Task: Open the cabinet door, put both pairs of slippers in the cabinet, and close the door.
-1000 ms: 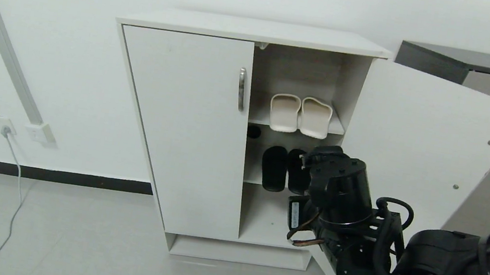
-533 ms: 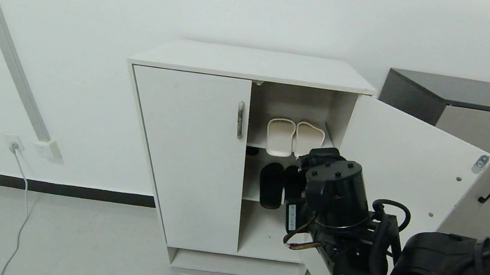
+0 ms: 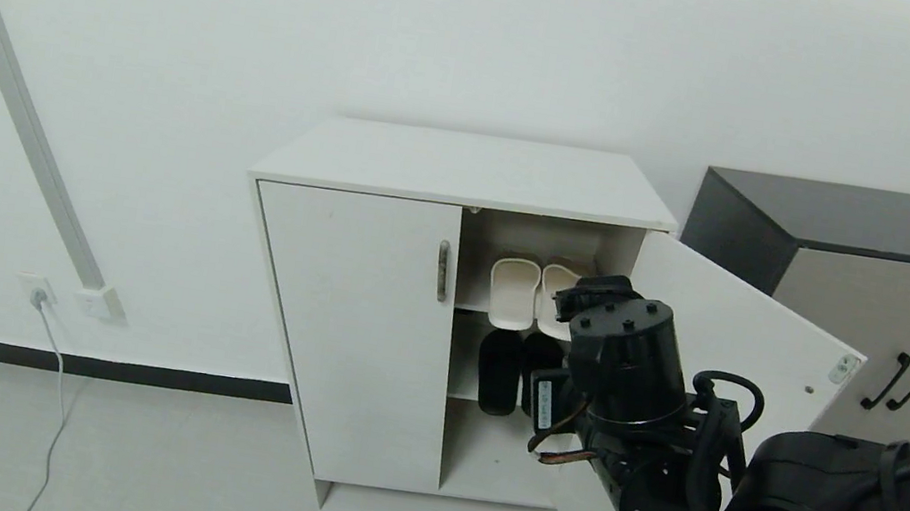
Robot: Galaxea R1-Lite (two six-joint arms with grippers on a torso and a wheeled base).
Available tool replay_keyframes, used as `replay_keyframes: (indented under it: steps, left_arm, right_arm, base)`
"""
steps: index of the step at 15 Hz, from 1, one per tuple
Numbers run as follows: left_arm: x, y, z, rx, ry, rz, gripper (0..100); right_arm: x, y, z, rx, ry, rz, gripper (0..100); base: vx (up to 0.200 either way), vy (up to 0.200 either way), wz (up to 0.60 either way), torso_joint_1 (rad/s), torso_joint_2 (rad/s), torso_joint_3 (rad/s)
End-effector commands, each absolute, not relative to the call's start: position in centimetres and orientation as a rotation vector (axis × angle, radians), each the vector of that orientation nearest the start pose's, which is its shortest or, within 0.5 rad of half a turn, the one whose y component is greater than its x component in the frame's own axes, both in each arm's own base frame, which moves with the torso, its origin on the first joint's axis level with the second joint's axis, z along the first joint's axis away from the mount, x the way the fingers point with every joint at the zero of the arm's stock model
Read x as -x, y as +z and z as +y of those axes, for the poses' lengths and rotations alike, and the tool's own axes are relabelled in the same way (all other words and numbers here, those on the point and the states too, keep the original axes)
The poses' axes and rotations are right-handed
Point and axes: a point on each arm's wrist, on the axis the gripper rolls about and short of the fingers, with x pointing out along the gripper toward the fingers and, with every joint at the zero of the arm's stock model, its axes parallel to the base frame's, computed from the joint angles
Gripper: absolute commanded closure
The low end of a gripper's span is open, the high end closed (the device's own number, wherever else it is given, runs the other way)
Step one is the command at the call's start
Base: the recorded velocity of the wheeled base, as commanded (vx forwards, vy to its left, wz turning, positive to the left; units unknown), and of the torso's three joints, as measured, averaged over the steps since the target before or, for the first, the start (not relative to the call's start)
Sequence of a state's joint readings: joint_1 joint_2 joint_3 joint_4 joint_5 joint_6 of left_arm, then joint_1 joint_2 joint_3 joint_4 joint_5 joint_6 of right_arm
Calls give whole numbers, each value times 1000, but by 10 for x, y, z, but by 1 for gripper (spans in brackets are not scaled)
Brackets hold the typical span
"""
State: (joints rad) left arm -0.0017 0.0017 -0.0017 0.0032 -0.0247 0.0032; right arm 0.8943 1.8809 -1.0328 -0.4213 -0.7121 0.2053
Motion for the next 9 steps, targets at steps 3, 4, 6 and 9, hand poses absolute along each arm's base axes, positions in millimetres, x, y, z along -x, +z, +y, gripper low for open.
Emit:
replay_keyframes:
  steps: [3, 4, 6, 9]
  left_arm:
    - [23, 76, -1, -3, -26, 5, 100]
    - [23, 76, -1, -3, -26, 5, 100]
    - [23, 76, -1, -3, -26, 3, 100]
    - [23, 76, -1, -1, -26, 3, 100]
  right_arm:
    - [-232, 164, 265, 105, 148, 313, 100]
    - [-232, 164, 265, 106, 148, 313, 100]
    - [-232, 164, 265, 106, 148, 313, 100]
    - [-232, 163, 266, 109, 148, 315, 100]
  base:
    - [0, 0, 0, 188, -504, -315]
    - [0, 0, 0, 207, -520, -320]
    - [0, 0, 0, 215, -530, -312]
    - [0, 0, 0, 232, -546, -321]
